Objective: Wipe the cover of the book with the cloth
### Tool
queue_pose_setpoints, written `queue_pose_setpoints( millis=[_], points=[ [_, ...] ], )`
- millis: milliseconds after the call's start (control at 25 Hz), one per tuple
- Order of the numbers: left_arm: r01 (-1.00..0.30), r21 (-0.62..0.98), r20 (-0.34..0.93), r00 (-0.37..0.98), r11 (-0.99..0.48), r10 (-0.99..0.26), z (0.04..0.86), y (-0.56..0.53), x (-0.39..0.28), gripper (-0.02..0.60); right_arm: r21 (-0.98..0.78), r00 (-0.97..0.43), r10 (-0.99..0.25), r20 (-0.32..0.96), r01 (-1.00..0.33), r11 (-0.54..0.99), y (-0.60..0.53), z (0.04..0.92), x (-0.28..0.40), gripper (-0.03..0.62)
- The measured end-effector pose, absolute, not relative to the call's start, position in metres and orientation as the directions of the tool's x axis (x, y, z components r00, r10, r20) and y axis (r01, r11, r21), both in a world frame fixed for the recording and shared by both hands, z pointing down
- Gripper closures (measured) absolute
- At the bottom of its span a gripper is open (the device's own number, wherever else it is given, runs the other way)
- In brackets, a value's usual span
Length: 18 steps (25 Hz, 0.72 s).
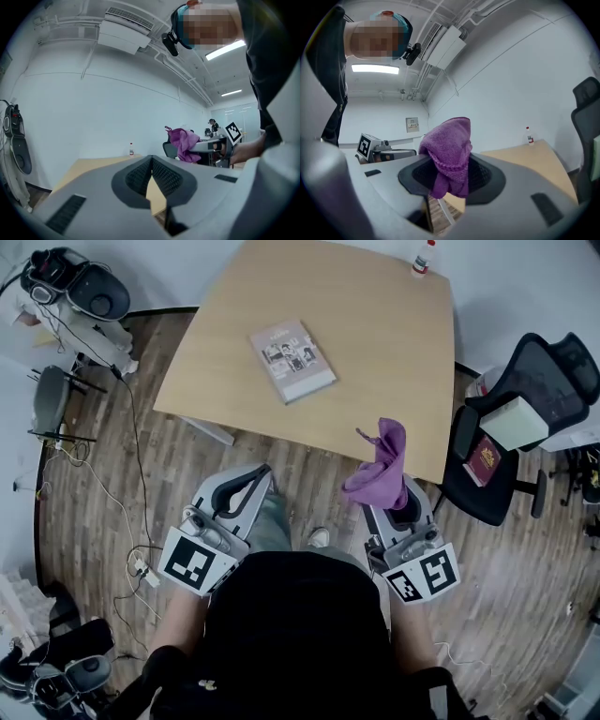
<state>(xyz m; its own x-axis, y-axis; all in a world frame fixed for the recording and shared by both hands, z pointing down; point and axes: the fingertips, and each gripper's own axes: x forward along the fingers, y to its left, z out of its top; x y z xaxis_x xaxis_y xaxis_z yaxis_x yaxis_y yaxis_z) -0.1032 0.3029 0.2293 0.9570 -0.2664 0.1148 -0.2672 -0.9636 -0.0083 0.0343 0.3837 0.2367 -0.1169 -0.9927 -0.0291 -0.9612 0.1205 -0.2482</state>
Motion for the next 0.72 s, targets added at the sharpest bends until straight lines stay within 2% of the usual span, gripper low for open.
queue_pose_setpoints(
  millis=[720],
  points=[
    [-0.188, 0.127, 0.094, 0.98, -0.974, -0.177, 0.254, 0.094, -0.124, 0.565, -0.232, -0.026, -0.993, 0.111, -0.973, -0.001, 0.178, 0.252, 0.032, 0.419]
  ],
)
